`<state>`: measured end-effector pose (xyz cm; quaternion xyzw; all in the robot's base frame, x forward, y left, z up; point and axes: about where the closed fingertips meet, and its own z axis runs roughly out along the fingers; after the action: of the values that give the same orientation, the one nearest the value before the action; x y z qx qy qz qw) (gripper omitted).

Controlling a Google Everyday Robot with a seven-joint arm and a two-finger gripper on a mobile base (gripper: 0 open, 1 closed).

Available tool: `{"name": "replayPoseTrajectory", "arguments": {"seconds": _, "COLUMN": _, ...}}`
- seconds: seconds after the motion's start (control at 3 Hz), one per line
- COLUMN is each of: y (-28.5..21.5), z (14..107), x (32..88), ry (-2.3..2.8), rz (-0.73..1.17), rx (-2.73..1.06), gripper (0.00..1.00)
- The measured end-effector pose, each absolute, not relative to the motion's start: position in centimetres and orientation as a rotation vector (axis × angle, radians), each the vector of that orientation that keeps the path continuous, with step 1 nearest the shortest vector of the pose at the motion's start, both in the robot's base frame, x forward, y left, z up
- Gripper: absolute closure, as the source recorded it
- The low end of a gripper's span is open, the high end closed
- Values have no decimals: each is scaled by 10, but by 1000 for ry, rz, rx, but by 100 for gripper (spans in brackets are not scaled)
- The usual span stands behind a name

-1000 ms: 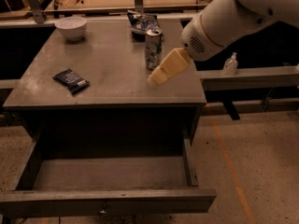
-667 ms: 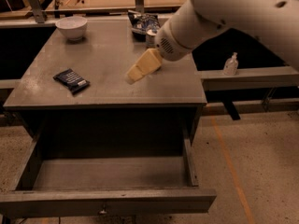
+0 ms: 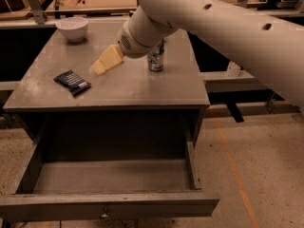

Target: Place rxbar blueberry into top drawer

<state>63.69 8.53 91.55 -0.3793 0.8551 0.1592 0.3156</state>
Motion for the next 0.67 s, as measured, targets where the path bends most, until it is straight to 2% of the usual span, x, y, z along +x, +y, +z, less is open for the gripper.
{"name": "replayPoseTrajectory", "arguments": {"seconds": 0.67, "y": 99, "z": 916, "x": 639, "ry": 2255, "rz": 371, "rx": -1001, "gripper": 0}}
